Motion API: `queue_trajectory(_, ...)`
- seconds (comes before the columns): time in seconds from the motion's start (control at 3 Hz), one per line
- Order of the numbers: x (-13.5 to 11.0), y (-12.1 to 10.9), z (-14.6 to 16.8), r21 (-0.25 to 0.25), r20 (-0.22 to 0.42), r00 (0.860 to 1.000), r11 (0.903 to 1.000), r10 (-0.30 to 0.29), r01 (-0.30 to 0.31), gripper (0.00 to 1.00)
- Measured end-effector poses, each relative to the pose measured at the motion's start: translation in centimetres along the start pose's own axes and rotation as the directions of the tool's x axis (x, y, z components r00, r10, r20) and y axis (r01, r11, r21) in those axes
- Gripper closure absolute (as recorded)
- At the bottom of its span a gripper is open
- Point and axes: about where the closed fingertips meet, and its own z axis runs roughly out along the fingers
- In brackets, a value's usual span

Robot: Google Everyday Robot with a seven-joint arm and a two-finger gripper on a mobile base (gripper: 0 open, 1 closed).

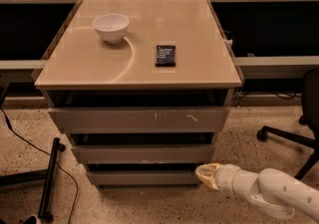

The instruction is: Close middle drawer

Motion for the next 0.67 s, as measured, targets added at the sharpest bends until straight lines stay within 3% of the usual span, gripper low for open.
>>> queue_trajectory(0.67, 0.0, 0.01, 0.02, 0.0, 0.0, 1.0, 1.0, 0.0, 0.0, 0.13)
